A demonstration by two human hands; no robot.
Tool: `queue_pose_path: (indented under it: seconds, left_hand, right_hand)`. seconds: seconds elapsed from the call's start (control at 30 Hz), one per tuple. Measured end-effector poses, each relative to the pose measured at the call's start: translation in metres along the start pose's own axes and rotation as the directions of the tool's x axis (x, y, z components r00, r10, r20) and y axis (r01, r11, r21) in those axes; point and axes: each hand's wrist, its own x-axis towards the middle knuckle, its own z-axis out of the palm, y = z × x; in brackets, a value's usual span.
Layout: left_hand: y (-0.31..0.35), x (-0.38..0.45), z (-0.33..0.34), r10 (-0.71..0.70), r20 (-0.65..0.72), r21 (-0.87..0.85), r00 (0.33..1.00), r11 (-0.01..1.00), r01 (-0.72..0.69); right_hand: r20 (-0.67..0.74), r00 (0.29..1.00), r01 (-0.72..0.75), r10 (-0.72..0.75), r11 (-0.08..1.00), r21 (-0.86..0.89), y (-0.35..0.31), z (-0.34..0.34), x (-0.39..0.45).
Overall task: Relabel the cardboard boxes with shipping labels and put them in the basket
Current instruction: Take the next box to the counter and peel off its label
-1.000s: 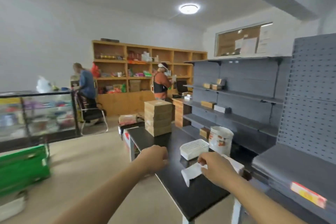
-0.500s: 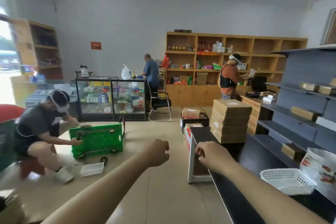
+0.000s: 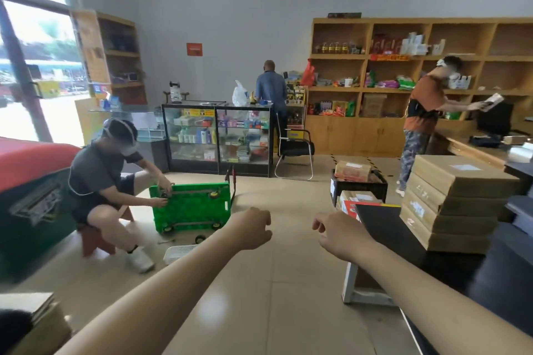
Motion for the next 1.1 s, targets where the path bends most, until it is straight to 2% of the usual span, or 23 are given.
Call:
queue_pose_path:
  seconds: [0.2,0.4,0.53,0.83,1.1]
  left_hand:
    - [-0.041,0.118,0.003,0.055,0.025,0.018,0.998,0.998,-0.056]
    - [-0.047,0.224,0.013,0.123,0.062,0.003,0.990,0.992,-0.123]
    - [-0.043,0.302,0.021,0.157,0.086,0.006,0.984,0.987,-0.158]
    - [-0.003,0.474,0.010,0.220,0.077,0.016,0.973,0.975,-0.222]
    - [0.061,0.605,0.037,0.361,0.119,0.060,0.925,0.927,-0.370]
  right_hand:
    - [-0.038,0.996,-0.082,0.082,0.997,0.000,0.030,0.007,0.105]
    - [0.007,0.984,-0.177,0.177,0.984,-0.011,0.075,0.024,0.185]
    - [-0.017,0.979,-0.203,0.203,0.979,0.021,0.116,0.034,0.246]
    - [-0.060,0.972,-0.227,0.229,0.973,0.032,0.224,0.023,0.378]
    - [-0.118,0.934,-0.342,0.337,0.939,-0.021,0.317,0.009,0.431]
